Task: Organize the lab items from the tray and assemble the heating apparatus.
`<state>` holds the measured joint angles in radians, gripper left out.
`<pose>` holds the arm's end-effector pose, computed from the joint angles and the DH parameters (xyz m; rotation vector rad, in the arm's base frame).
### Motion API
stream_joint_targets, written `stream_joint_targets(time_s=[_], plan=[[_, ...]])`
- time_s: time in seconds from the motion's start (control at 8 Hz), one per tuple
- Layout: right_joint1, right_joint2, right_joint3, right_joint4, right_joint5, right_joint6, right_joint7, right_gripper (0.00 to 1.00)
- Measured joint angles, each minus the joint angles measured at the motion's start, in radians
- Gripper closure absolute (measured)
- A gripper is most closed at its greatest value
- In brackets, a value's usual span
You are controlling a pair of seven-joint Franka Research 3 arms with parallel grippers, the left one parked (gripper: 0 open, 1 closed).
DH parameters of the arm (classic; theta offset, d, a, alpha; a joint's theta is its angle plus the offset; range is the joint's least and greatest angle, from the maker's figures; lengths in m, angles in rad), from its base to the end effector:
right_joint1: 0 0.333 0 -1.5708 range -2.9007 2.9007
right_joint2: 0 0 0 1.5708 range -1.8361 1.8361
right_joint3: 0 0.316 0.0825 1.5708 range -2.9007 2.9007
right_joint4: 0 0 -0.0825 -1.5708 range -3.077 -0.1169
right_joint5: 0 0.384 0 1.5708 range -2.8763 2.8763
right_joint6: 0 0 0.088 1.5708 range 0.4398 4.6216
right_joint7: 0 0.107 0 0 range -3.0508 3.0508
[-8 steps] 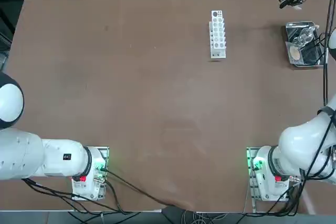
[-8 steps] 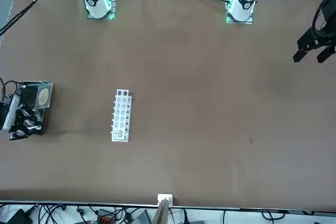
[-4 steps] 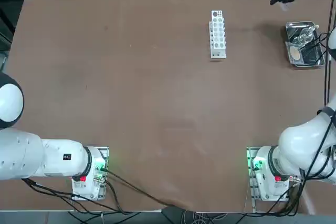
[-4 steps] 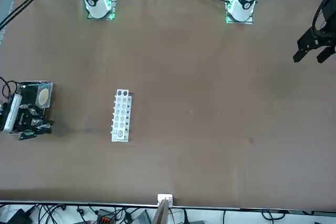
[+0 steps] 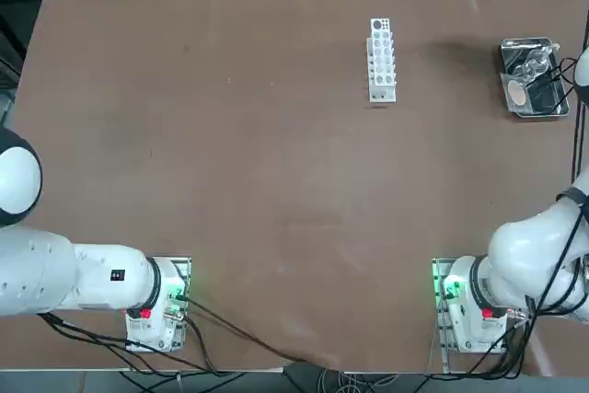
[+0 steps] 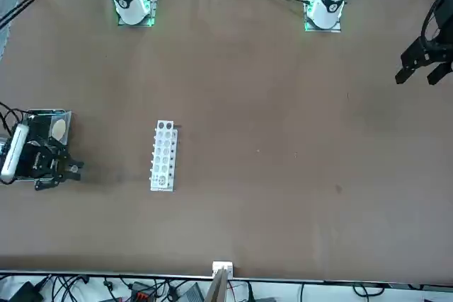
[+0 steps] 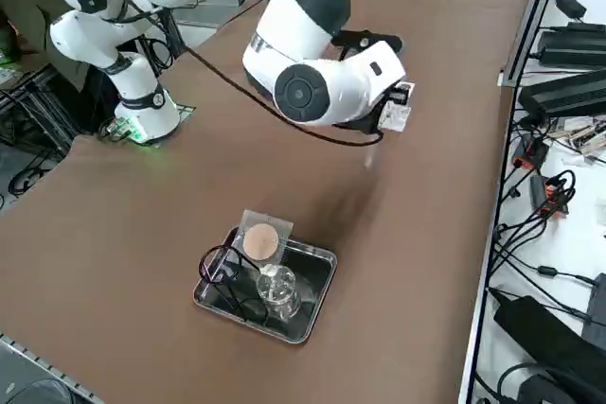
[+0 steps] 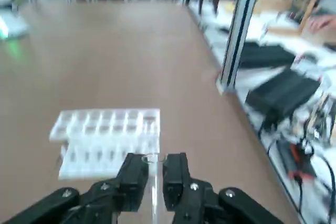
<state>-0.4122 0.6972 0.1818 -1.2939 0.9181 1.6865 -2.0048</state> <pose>0.7109 -0.1220 0.3615 -1.6746 -1.5345 -0.9860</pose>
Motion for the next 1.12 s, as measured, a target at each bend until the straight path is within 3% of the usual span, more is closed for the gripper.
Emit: stream_joint_targets(time_s=[0.62, 1.12], plan=[[0.059, 0.054, 0.014, -0.008, 0.314, -0.042, 0.044, 0.78], [0.136, 0.095, 0.015, -0.011, 0.438, -0.041, 0.044, 0.78]])
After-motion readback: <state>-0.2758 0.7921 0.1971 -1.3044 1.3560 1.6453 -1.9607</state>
